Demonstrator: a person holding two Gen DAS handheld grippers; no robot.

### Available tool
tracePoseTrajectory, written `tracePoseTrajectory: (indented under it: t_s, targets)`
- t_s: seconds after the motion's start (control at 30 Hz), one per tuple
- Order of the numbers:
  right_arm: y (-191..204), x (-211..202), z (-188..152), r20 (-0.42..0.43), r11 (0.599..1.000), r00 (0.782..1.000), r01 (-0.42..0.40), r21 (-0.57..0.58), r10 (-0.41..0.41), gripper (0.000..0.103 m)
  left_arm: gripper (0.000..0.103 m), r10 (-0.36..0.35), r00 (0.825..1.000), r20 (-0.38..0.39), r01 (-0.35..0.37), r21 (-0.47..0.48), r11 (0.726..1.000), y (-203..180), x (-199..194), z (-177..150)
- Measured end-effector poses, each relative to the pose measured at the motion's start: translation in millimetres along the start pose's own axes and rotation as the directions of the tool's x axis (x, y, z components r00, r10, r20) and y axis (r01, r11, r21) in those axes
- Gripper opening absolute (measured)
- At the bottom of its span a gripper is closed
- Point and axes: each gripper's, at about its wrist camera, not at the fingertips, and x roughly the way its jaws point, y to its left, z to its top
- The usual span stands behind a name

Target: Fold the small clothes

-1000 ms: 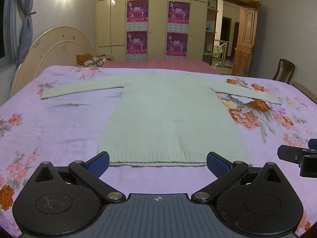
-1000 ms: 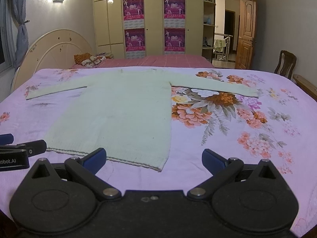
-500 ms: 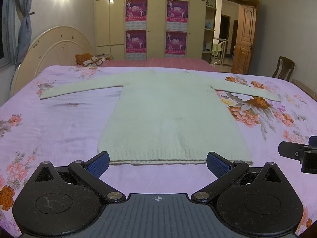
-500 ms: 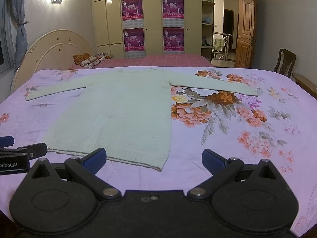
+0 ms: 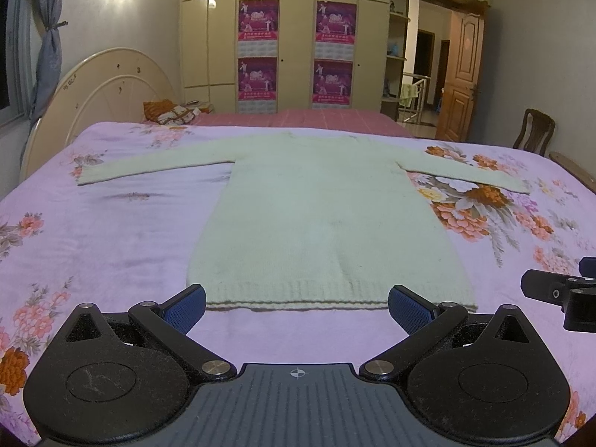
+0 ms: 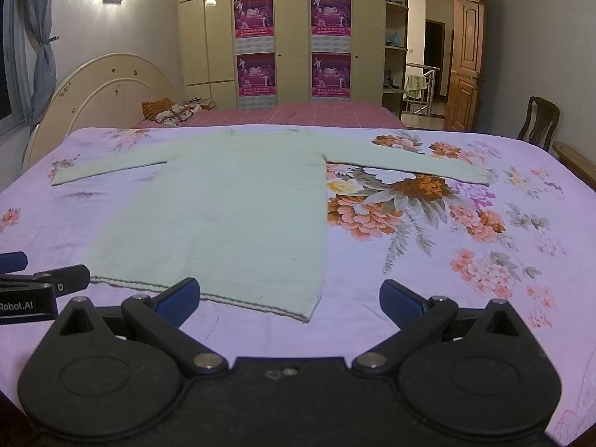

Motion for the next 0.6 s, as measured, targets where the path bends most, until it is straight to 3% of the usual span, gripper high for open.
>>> tracePoseTrajectory:
  t_s: [0.6]
  targets:
    - [7.6, 3.9, 2.2, -0.008, 1.0, 1.0, -0.005, -0.012, 0.005, 0.102, 0.103, 0.006, 1.0, -0.006, -0.006, -0.012, 1.0, 4.8, 3.9, 0.7]
